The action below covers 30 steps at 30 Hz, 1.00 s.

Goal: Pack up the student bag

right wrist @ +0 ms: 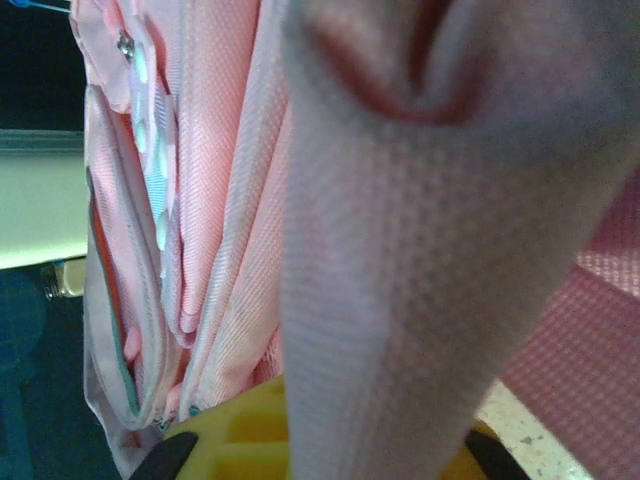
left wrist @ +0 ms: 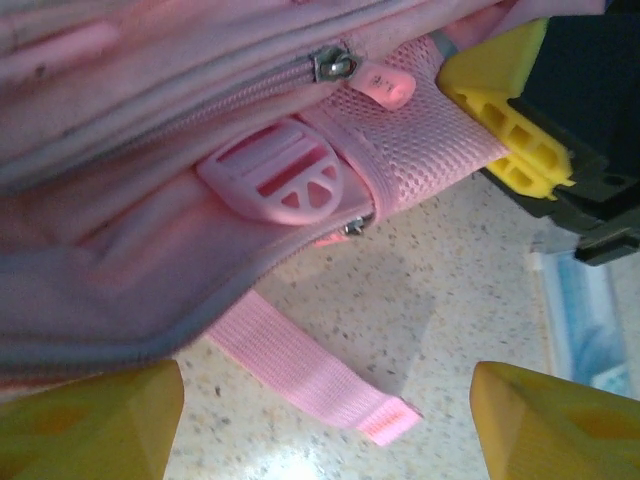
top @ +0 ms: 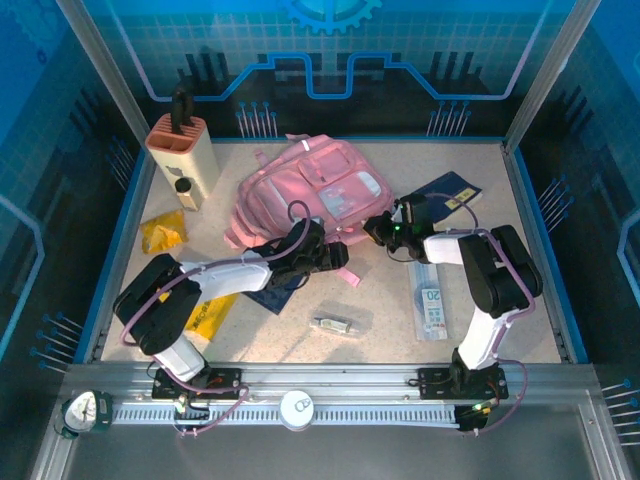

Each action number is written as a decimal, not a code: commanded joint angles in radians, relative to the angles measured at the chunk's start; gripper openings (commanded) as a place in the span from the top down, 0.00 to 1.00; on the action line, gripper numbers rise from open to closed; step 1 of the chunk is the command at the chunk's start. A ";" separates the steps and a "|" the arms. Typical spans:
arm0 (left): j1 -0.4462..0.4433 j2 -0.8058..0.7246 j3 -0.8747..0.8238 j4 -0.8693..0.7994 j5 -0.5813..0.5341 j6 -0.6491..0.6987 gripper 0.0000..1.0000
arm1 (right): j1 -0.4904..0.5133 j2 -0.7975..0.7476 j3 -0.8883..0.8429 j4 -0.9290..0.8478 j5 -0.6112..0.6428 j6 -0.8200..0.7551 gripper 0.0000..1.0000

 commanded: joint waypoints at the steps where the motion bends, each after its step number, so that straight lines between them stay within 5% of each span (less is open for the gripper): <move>1: 0.008 0.034 0.048 -0.009 -0.059 0.170 0.29 | 0.007 -0.097 0.027 0.004 0.028 -0.045 0.97; 6: 0.072 0.024 0.077 0.017 -0.076 0.276 0.30 | 0.032 -0.228 0.027 -0.095 0.059 -0.102 1.00; 11: 0.198 -0.005 0.094 0.052 0.052 0.321 0.29 | 0.090 -0.357 -0.015 -0.188 0.143 -0.118 1.00; 16: 0.217 -0.086 0.103 -0.001 0.120 0.341 0.29 | 0.121 -0.400 -0.052 -0.176 0.188 -0.063 1.00; 23: 0.102 -0.247 0.038 -0.094 0.065 0.312 0.30 | 0.129 -0.426 -0.044 -0.196 0.251 0.004 1.00; 30: -0.062 -0.211 0.065 -0.151 -0.079 0.307 0.39 | 0.136 -0.424 -0.016 -0.227 0.259 0.030 1.00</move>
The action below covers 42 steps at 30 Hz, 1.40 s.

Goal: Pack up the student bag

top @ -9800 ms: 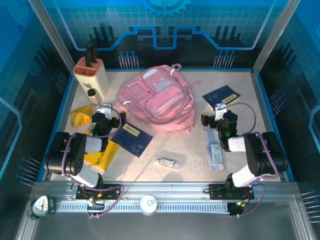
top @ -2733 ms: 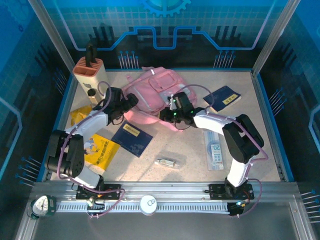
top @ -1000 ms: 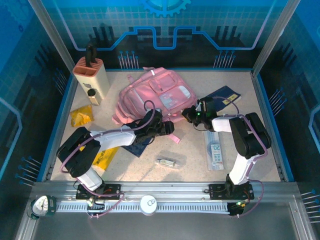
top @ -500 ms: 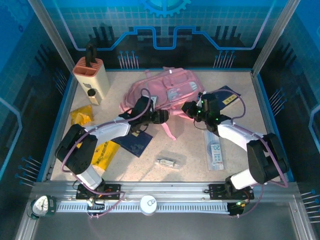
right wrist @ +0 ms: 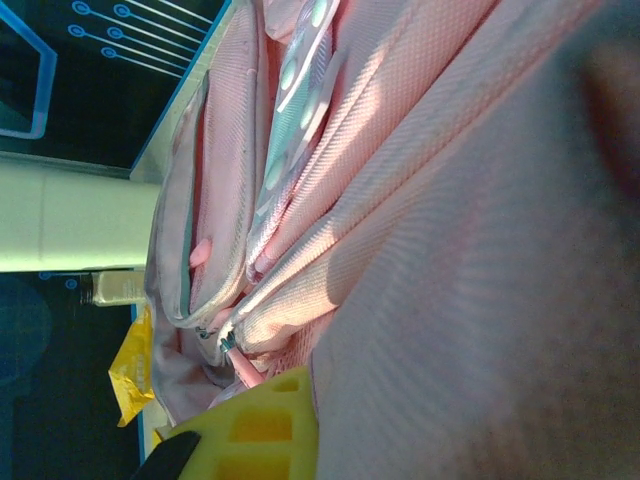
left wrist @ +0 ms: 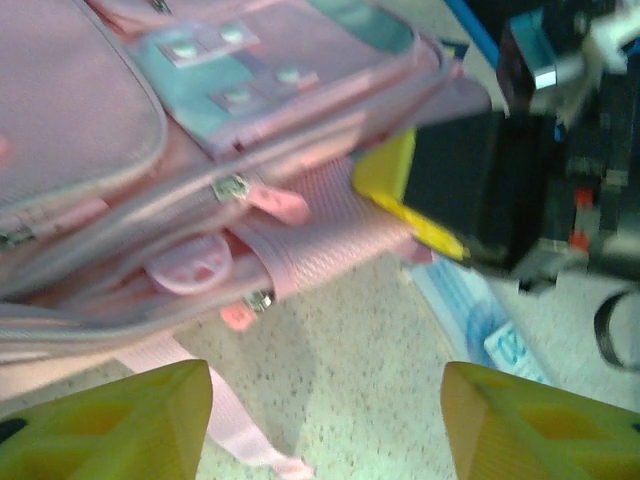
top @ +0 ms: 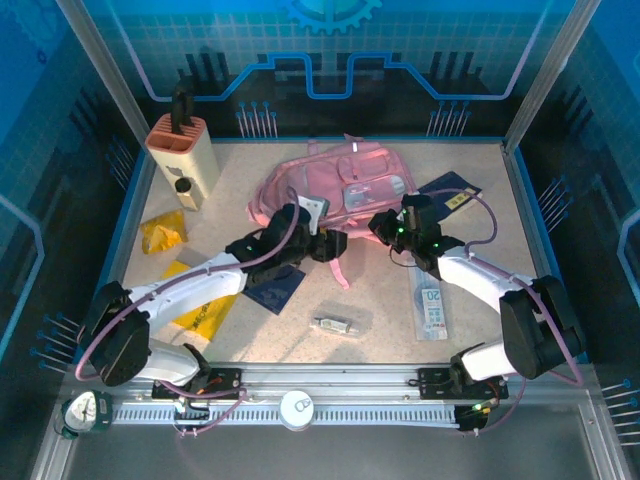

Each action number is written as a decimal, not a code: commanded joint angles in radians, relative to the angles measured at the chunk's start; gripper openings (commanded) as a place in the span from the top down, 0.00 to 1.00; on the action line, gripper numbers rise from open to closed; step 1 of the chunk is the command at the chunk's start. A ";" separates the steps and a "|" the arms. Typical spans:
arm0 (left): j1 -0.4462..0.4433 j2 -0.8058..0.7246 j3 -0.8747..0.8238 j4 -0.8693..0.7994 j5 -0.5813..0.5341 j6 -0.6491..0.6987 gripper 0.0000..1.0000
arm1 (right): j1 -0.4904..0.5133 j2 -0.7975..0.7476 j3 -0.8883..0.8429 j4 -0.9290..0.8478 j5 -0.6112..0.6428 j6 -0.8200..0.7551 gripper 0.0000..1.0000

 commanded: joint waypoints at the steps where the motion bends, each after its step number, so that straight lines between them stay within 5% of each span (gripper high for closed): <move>1: -0.049 0.043 0.011 -0.046 -0.099 0.011 0.40 | 0.020 -0.040 0.046 0.020 -0.005 0.023 1.00; 16: -0.064 0.287 0.158 -0.072 -0.141 0.053 0.48 | 0.024 -0.041 0.071 -0.001 -0.003 0.022 1.00; 31: -0.062 0.389 0.234 -0.094 -0.302 -0.013 0.59 | 0.026 -0.036 0.065 0.003 -0.005 0.027 1.00; 42: -0.062 0.415 0.274 -0.057 -0.355 -0.006 0.81 | 0.023 -0.048 0.051 0.001 0.003 0.022 1.00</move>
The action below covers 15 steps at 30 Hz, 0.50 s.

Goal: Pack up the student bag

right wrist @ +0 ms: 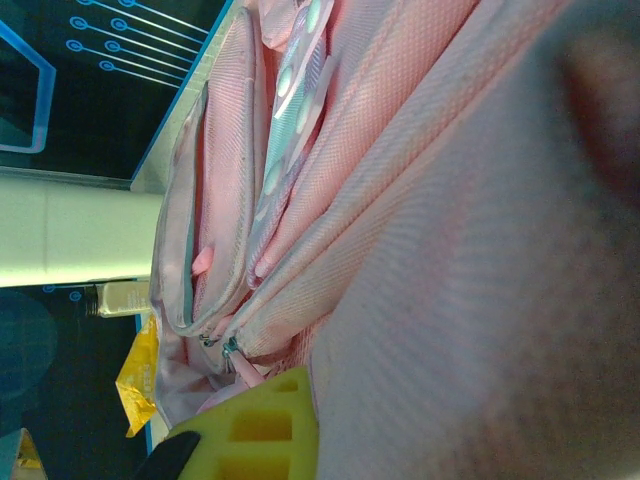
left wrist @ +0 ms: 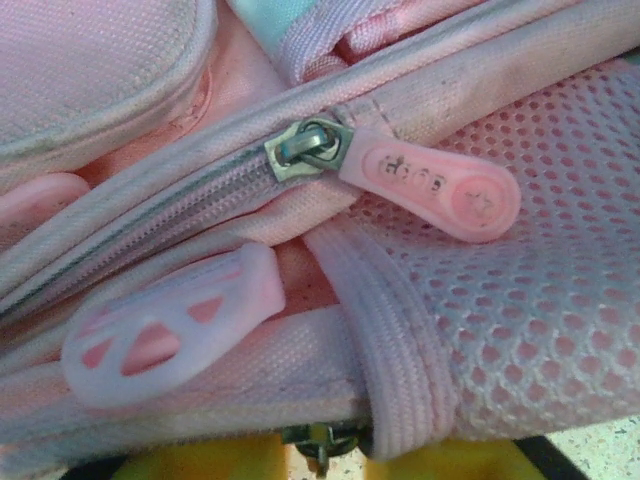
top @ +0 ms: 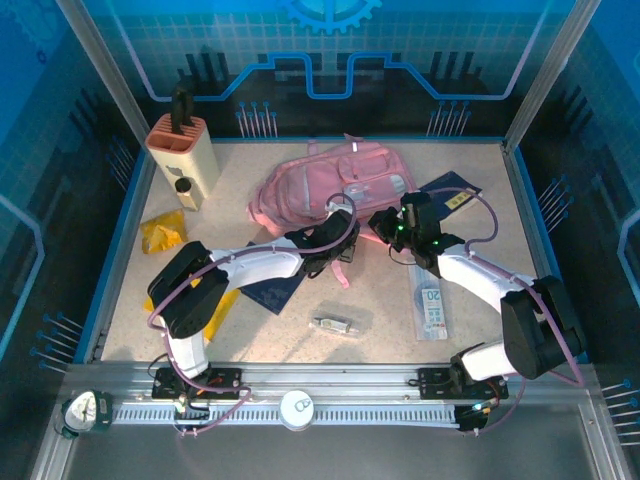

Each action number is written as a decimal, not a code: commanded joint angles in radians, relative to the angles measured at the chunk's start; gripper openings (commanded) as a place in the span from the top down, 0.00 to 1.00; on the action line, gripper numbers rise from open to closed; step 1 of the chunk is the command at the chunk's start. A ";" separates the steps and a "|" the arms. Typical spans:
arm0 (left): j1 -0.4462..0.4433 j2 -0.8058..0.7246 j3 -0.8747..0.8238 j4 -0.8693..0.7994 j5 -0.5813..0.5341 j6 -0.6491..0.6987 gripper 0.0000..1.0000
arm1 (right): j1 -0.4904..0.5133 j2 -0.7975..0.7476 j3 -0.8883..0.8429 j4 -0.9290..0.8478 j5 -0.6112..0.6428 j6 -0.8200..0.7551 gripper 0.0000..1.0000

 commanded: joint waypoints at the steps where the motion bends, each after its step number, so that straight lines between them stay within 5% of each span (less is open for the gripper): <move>1: 0.000 -0.006 0.025 0.030 -0.041 0.002 0.84 | 0.016 -0.046 0.024 0.034 -0.014 -0.005 1.00; 5: 0.003 -0.043 0.004 0.004 -0.063 0.003 1.00 | 0.004 -0.050 0.035 0.029 -0.025 -0.016 1.00; 15: 0.077 -0.176 -0.104 -0.139 -0.053 -0.022 1.00 | -0.105 -0.061 0.088 -0.069 -0.133 -0.104 1.00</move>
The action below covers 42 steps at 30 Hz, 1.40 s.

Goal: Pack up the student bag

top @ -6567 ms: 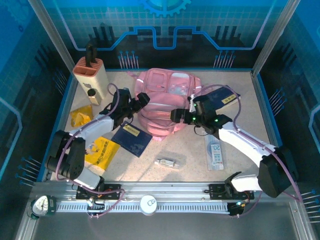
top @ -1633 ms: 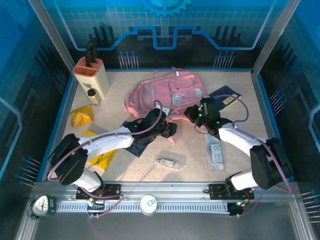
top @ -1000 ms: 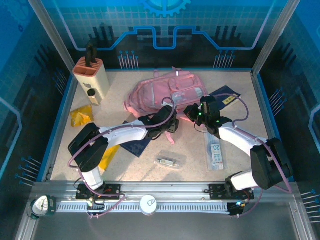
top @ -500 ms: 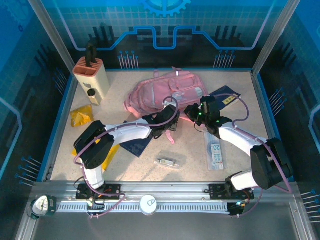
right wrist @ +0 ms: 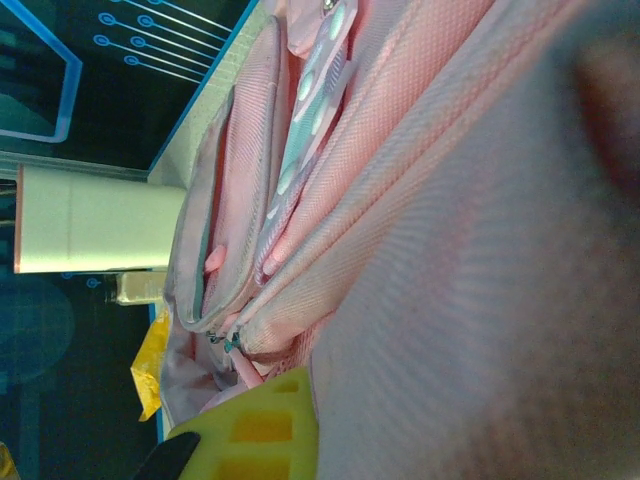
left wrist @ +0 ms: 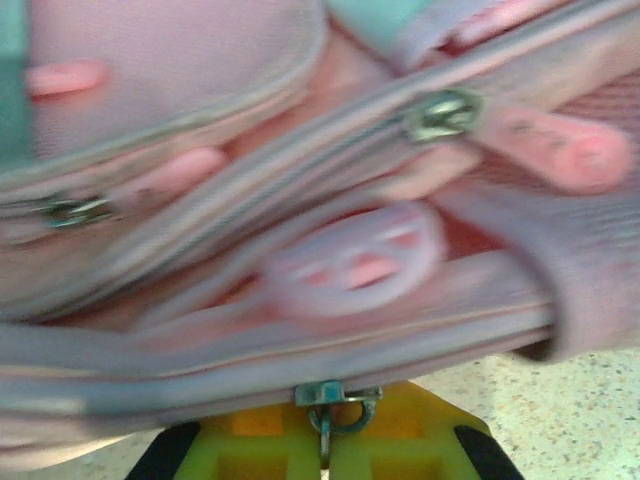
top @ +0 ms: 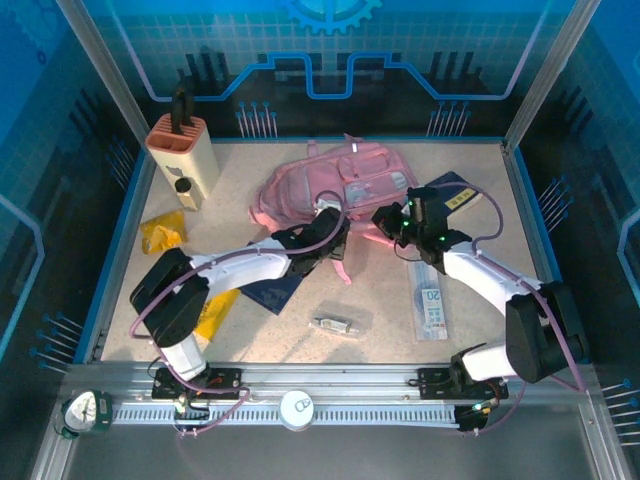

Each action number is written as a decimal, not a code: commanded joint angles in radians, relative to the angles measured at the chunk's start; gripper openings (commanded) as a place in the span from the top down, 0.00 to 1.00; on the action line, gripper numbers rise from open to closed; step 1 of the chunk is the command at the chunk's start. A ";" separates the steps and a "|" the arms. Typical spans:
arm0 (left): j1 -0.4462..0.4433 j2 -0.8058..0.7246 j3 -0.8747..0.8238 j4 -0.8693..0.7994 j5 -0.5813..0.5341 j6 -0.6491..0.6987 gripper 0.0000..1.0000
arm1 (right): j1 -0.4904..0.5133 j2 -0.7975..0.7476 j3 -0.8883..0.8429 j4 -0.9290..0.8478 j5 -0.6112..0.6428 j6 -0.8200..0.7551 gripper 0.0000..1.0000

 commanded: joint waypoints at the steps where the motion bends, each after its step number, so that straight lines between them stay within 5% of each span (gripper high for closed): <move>1: 0.059 -0.081 -0.067 -0.094 -0.029 -0.018 1.00 | -0.061 -0.029 0.053 -0.023 -0.073 -0.056 1.00; 9: 0.127 -0.215 -0.146 -0.170 0.052 0.041 1.00 | -0.147 0.059 0.180 -0.054 -0.171 -0.125 1.00; 17: 0.091 -0.192 -0.075 -0.095 0.301 -0.004 1.00 | -0.198 0.241 0.343 -0.133 -0.154 -0.208 0.99; 23: 0.049 -0.035 0.093 -0.116 0.271 -0.047 1.00 | -0.234 0.404 0.496 -0.201 -0.227 -0.265 0.72; 28: 0.048 0.007 0.127 -0.107 0.280 -0.064 1.00 | -0.236 0.346 0.426 -0.217 -0.245 -0.308 0.51; 36: 0.047 -0.010 0.113 -0.128 0.266 -0.058 1.00 | -0.168 0.180 0.183 -0.180 -0.301 -0.219 0.33; 42: 0.045 -0.007 0.114 -0.130 0.272 -0.067 1.00 | -0.049 0.170 0.074 -0.019 -0.306 -0.042 0.28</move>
